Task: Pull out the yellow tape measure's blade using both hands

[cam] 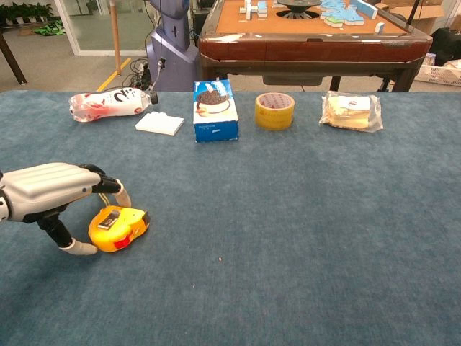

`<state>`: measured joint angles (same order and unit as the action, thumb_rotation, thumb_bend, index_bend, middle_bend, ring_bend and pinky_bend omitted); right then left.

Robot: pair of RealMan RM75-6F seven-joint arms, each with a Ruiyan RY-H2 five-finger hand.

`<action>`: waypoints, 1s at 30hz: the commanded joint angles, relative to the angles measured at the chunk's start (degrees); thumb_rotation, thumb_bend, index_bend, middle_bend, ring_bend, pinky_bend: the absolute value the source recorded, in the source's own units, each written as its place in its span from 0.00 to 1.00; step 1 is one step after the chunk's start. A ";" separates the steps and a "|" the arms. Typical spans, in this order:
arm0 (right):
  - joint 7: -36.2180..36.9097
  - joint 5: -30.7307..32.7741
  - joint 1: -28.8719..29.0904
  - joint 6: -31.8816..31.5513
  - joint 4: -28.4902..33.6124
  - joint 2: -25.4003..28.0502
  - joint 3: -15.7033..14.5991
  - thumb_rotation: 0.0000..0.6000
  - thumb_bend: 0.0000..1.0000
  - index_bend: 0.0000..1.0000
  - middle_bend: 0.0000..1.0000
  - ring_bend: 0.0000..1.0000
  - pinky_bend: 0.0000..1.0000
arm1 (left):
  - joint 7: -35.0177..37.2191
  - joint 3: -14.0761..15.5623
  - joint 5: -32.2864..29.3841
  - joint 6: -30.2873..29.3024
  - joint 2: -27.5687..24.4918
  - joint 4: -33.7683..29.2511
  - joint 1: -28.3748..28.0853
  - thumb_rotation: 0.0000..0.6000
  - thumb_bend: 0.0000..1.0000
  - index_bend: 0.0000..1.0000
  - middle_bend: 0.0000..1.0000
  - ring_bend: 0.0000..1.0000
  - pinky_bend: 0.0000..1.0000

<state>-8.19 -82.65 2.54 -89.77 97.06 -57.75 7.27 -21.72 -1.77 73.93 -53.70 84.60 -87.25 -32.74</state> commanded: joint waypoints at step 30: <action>-1.55 -4.42 6.31 8.75 9.36 2.63 -0.16 1.00 0.23 0.33 0.31 0.21 0.15 | 25.89 -2.10 11.94 -9.79 -2.22 4.26 0.83 1.00 0.17 0.50 0.52 0.34 0.07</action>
<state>-10.41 -86.20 6.96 -83.47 104.50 -55.54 7.09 2.92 -3.32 84.50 -62.03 83.12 -82.38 -31.96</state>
